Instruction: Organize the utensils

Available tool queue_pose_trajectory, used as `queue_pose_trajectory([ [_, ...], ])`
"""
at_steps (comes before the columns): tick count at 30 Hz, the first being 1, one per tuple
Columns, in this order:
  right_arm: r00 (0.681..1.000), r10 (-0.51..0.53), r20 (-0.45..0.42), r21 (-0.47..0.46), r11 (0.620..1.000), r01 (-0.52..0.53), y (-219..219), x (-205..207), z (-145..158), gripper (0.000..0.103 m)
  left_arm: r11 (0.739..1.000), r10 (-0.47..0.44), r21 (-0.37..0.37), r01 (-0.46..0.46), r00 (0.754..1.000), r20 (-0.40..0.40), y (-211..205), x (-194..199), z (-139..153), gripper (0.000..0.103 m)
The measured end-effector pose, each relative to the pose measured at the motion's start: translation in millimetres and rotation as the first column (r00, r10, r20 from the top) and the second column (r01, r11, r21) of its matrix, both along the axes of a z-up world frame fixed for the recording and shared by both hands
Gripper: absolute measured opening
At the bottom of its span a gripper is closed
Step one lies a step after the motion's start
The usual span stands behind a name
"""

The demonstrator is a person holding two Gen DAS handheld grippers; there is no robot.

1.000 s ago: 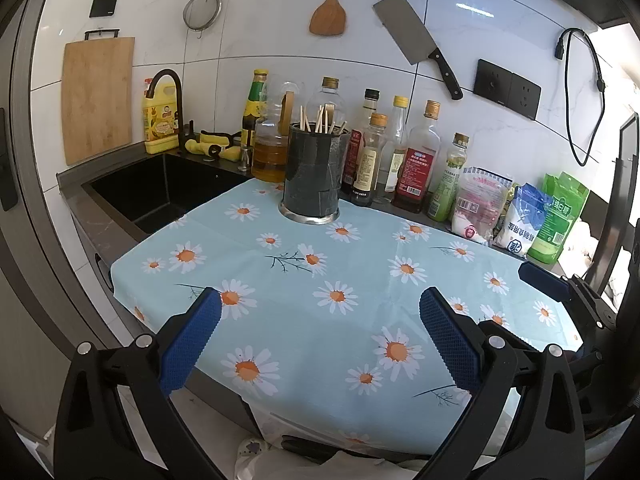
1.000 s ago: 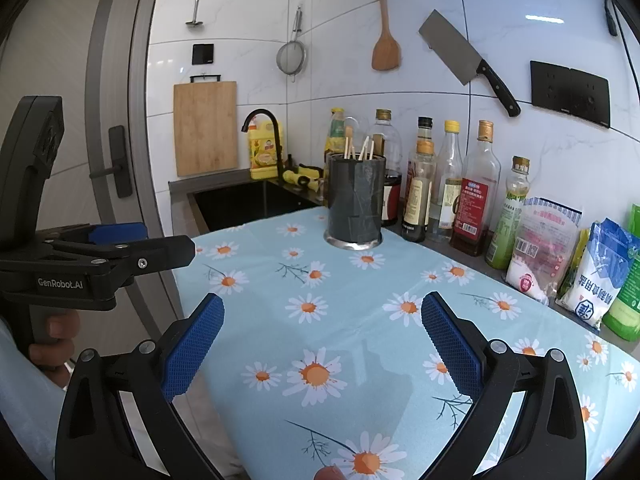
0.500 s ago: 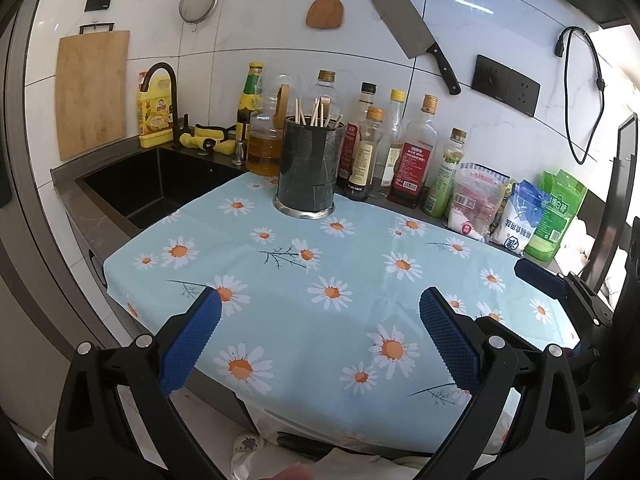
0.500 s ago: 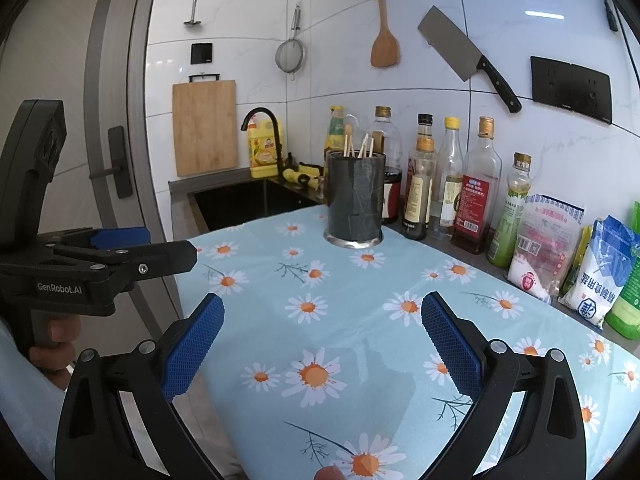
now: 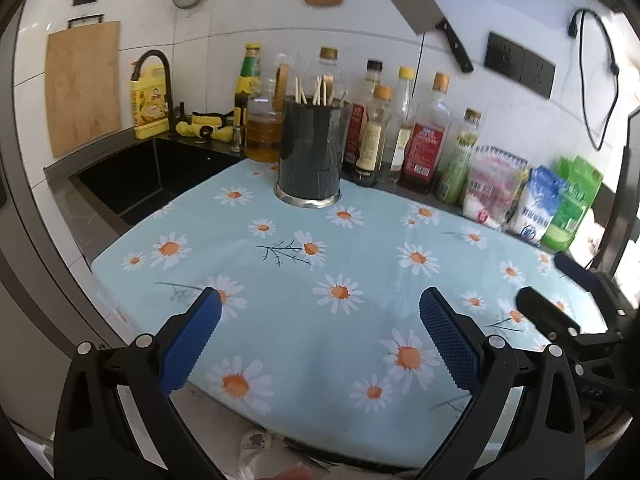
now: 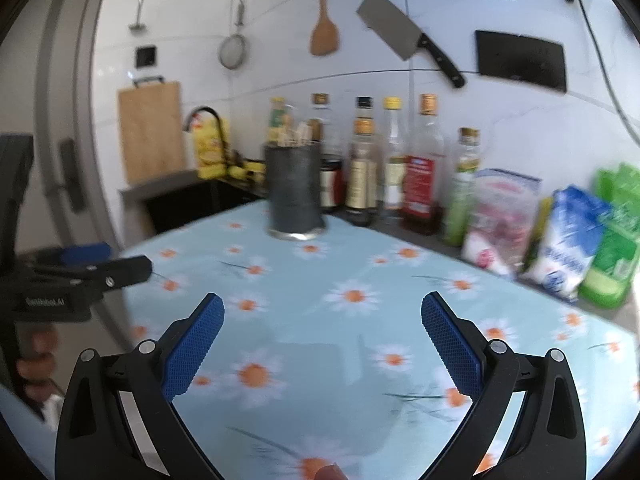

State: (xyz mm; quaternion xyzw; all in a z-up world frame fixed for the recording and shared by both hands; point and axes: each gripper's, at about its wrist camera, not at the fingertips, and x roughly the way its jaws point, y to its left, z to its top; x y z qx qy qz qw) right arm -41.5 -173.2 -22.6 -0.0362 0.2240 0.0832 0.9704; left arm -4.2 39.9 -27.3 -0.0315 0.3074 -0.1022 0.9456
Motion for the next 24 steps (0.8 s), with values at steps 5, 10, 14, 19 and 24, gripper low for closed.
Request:
queue_pose_trajectory([
  [5, 0.996, -0.058, -0.067, -0.013, 0.998, 0.057, -16, 16, -3, 0.095, 1.000, -0.022, 0.001, 0.022, 0.999, -0.031, -21, 29, -5, 0.097],
  [10, 0.984, -0.141, -0.110, -0.003, 0.990, 0.142, -47, 34, -12, 0.095, 0.997, -0.079, -0.007, 0.079, 0.996, -0.047, -55, 58, -18, 0.097],
  [14, 0.955, -0.262, -0.136, -0.040, 0.965, 0.259, -81, 46, -23, 0.095, 0.987, -0.159, 0.019, 0.161, 0.984, -0.078, -97, 79, -35, 0.097],
  [19, 0.890, -0.416, -0.188, -0.082, 0.909, 0.408, -137, 51, -45, 0.095, 0.966, -0.256, -0.004, 0.257, 0.962, -0.099, -149, 98, -56, 0.097],
  [24, 0.853, -0.466, -0.235, -0.020, 0.880, 0.475, -175, 47, -54, 0.095, 0.960, -0.277, -0.012, 0.280, 0.942, -0.191, -186, 115, -75, 0.097],
])
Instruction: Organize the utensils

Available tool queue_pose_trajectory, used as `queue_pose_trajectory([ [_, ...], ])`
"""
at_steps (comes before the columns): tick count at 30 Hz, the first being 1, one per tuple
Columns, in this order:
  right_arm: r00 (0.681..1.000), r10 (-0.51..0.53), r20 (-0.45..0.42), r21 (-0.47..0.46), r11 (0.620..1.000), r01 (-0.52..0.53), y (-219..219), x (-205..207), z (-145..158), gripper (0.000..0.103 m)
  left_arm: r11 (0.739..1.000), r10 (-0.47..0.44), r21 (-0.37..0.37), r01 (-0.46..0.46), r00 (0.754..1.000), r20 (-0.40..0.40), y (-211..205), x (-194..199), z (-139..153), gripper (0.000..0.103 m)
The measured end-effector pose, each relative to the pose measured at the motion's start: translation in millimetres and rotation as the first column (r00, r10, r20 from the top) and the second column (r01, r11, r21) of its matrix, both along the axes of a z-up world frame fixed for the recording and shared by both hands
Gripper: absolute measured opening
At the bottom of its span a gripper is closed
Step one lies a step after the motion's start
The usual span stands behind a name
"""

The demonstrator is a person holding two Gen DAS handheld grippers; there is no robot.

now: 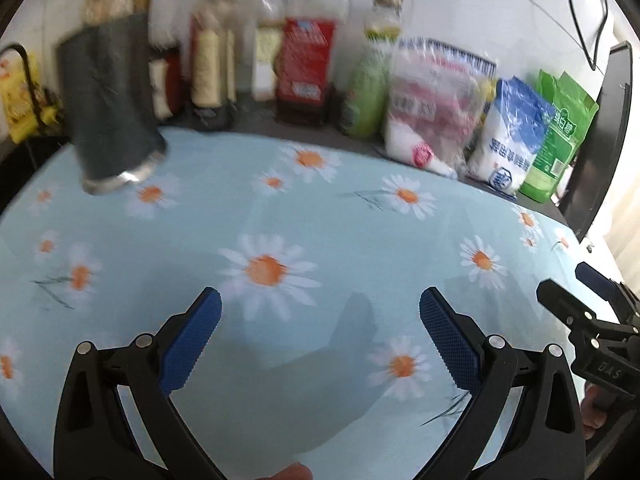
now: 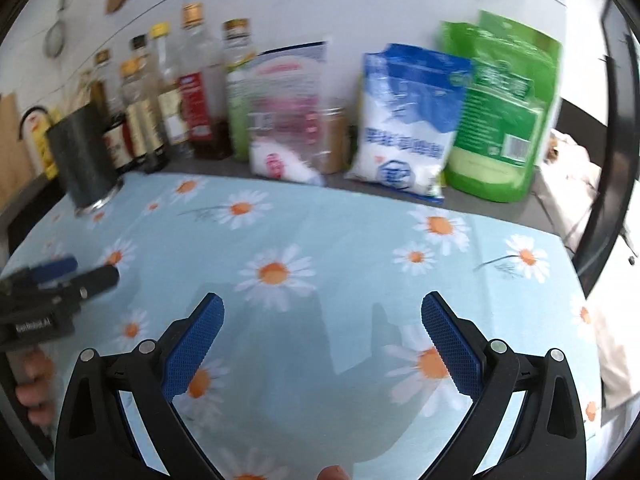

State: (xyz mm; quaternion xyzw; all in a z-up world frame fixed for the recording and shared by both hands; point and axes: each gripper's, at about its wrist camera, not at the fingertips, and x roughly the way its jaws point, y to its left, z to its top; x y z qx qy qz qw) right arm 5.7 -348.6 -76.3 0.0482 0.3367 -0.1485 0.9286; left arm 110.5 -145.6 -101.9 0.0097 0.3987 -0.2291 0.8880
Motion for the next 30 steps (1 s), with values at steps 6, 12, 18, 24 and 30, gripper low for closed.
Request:
queue_pose_trajectory([
  [6, 1.000, 0.013, -0.005, -0.028, 1.000, -0.013, 8, 1, 3, 0.095, 0.998, -0.008, 0.062, 0.007, 1.000, 0.007, -1, -5, 3, 0.097],
  [12, 0.983, 0.179, 0.046, 0.071, 0.981, -0.182, 60, 6, 26, 0.095, 0.995, 0.074, 0.059, -0.078, 0.995, 0.068, 48, -22, 31, 0.097],
  [18, 0.941, 0.321, 0.112, 0.080, 0.941, -0.330, 125, 5, 46, 0.095, 0.969, 0.233, 0.053, -0.240, 0.967, 0.105, 122, -54, 60, 0.097],
  [24, 0.893, 0.417, 0.167, 0.047, 0.902, -0.430, 177, -24, 61, 0.095, 0.938, 0.329, 0.036, -0.344, 0.921, 0.210, 168, -106, 83, 0.097],
  [30, 0.848, 0.494, 0.192, -0.029, 0.866, -0.498, 206, -45, 69, 0.095, 0.906, 0.400, 0.020, -0.422, 0.872, 0.282, 188, -131, 95, 0.097],
])
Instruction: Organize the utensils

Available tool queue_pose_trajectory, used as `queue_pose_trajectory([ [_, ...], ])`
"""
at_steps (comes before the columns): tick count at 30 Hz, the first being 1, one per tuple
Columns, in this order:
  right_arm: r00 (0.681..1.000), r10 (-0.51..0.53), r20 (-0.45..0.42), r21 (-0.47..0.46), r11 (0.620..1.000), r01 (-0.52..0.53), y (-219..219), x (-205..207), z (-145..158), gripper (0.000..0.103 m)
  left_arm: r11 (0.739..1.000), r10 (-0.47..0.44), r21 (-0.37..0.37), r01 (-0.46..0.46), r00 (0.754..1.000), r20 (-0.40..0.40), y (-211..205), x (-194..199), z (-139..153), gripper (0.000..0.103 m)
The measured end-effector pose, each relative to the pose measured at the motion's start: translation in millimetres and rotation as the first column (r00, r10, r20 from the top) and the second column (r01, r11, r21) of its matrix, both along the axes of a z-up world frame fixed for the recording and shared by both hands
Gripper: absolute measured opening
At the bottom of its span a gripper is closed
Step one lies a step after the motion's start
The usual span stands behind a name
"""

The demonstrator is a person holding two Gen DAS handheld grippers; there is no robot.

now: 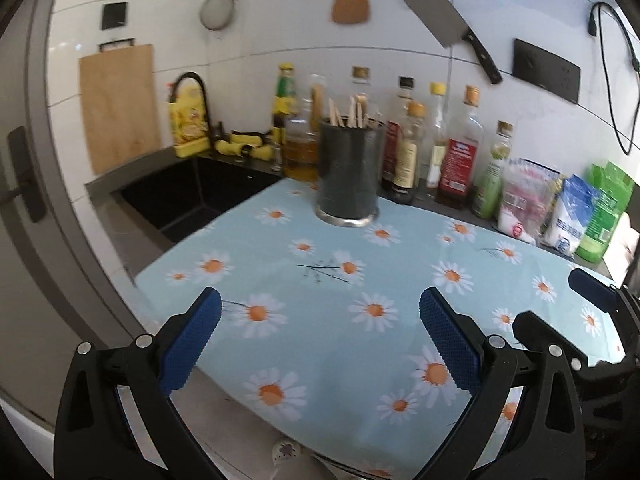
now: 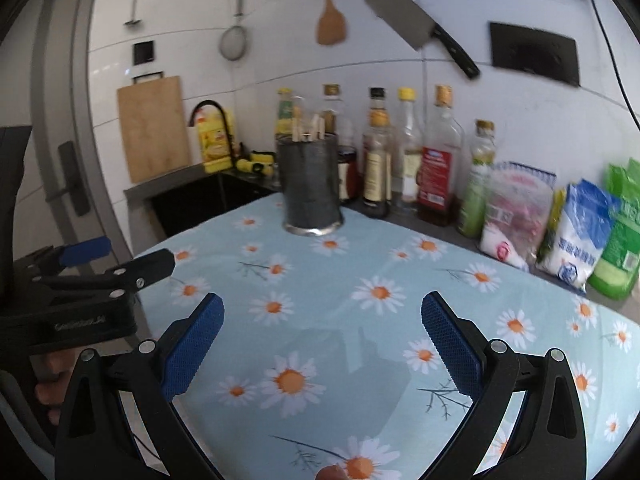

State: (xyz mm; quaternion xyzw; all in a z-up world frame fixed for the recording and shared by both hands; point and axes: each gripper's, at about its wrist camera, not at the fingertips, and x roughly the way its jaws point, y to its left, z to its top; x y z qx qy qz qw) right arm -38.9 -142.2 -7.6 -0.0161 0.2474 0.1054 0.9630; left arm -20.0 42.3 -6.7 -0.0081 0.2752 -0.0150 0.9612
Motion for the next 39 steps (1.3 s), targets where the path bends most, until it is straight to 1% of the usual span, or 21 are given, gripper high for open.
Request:
queue_pose_trajectory([
  [2, 1.000, 0.008, 0.011, -0.009, 1.000, -0.008, 3, -4, 2, 0.095, 1.000, -0.002, 0.001, 0.002, 1.000, 0.012, -1, -5, 1, 0.097],
  [5, 1.000, 0.003, 0.021, -0.021, 1.000, -0.002, 4, -8, 4, 0.095, 1.000, -0.024, -0.016, 0.023, 1.000, -0.009, -1, -8, 0, 0.097],
  [12, 0.999, 0.007, 0.045, -0.033, 0.999, -0.006, 5, -17, 7, 0.095, 0.999, 0.019, -0.031, -0.020, 1.000, -0.014, 5, -17, 0, 0.097],
  [21, 0.997, 0.017, 0.076, -0.046, 0.999, -0.013, 5, -24, 10, 0.095, 1.000, -0.014, -0.020, 0.014, 1.000, 0.001, -2, -22, 2, 0.097],
  [32, 0.996, 0.015, 0.083, -0.041, 0.999, -0.012, 2, -25, 11, 0.095, 1.000, -0.001, -0.008, 0.001, 1.000, 0.010, -4, -23, 4, 0.097],
  [39, 0.996, 0.025, 0.080, -0.040, 0.999, -0.022, 2, -25, 11, 0.095, 1.000, -0.010, -0.007, 0.010, 1.000, 0.002, -6, -20, 5, 0.097],
])
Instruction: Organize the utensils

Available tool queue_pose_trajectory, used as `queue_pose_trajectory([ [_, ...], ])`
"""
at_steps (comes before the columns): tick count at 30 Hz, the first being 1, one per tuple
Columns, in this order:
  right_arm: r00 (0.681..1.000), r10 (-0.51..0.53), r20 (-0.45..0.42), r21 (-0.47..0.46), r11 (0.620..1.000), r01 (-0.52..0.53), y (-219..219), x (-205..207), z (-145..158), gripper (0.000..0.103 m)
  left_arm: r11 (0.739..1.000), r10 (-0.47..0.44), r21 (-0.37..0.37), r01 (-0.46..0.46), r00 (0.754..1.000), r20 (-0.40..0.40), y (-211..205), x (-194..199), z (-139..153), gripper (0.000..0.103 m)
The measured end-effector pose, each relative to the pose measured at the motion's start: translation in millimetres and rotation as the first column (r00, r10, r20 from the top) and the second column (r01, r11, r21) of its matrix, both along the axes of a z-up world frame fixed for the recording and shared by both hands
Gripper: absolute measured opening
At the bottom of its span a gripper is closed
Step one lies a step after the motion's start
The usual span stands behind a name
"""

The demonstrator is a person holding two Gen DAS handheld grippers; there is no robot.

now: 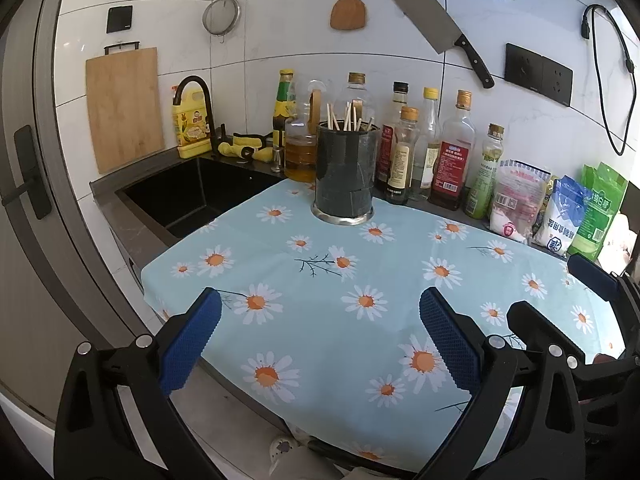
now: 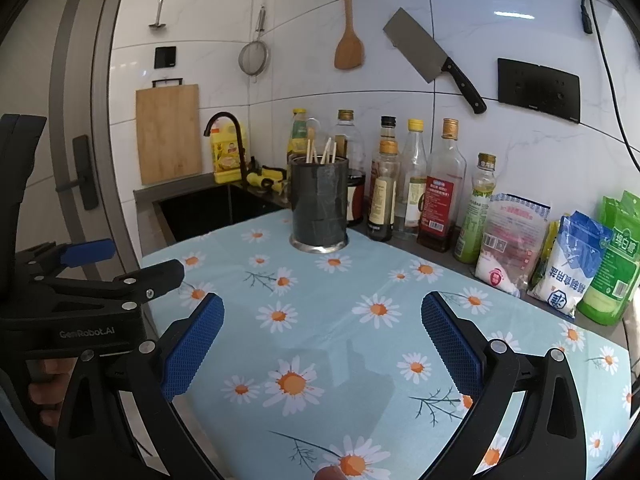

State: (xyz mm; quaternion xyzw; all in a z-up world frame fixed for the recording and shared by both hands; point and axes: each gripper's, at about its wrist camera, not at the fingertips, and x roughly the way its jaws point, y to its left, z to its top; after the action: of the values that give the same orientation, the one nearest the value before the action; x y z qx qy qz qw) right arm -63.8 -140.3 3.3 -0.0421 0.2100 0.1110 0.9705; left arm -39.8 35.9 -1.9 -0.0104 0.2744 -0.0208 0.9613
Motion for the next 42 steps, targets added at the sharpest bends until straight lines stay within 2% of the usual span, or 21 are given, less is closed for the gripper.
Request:
queue_pose_trajectory([
  [42, 1.000, -0.001, 0.005, -0.017, 1.000, 0.001, 1.1, 0.9, 0.5, 0.095, 1.000, 0.015, -0.014, -0.015, 1.000, -0.017, 2.3, 1.5, -1.4, 0.097],
])
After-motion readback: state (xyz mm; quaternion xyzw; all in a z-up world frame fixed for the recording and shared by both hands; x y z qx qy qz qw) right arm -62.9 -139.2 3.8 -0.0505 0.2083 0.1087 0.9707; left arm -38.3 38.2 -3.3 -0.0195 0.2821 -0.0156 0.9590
